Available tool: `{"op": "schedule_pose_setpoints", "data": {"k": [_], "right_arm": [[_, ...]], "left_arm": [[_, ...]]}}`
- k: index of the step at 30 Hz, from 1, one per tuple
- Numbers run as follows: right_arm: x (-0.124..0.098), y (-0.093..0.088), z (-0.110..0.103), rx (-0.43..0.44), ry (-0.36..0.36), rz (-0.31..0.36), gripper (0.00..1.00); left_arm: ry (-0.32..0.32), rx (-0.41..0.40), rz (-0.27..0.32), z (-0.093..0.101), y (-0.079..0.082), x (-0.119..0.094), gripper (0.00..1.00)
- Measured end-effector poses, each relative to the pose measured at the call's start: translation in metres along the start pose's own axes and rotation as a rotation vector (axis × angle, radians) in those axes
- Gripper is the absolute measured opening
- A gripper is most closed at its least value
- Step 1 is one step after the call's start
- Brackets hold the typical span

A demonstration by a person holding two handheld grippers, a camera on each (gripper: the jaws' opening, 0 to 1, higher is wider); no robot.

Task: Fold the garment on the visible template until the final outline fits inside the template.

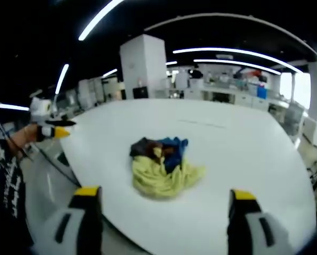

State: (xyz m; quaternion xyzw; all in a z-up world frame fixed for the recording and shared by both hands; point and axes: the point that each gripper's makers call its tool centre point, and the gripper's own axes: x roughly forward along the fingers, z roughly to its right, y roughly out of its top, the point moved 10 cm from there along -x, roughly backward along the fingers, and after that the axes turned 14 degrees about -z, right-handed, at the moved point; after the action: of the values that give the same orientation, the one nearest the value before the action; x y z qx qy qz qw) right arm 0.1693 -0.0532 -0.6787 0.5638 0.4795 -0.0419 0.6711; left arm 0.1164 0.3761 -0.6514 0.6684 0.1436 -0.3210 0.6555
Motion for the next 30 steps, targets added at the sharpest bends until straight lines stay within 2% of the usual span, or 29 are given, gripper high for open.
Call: {"op": "schedule_pose_setpoints", "data": {"k": [11, 17, 25, 30], "right_arm": [[0.004, 0.001, 0.008, 0.013, -0.009, 0.002, 0.99], [0.006, 0.002, 0.008, 0.016, -0.011, 0.003, 0.99], [0.008, 0.003, 0.012, 0.009, -0.021, 0.008, 0.99], [0.010, 0.005, 0.015, 0.015, -0.022, 0.013, 0.99]], "left_arm": [[-0.006, 0.004, -0.005, -0.001, 0.004, 0.008, 1.00], [-0.014, 0.018, -0.026, -0.001, 0.002, 0.015, 0.99], [-0.038, 0.025, -0.023, 0.002, 0.006, 0.022, 0.97], [-0.057, 0.045, -0.046, 0.006, 0.008, 0.029, 0.96]]}}
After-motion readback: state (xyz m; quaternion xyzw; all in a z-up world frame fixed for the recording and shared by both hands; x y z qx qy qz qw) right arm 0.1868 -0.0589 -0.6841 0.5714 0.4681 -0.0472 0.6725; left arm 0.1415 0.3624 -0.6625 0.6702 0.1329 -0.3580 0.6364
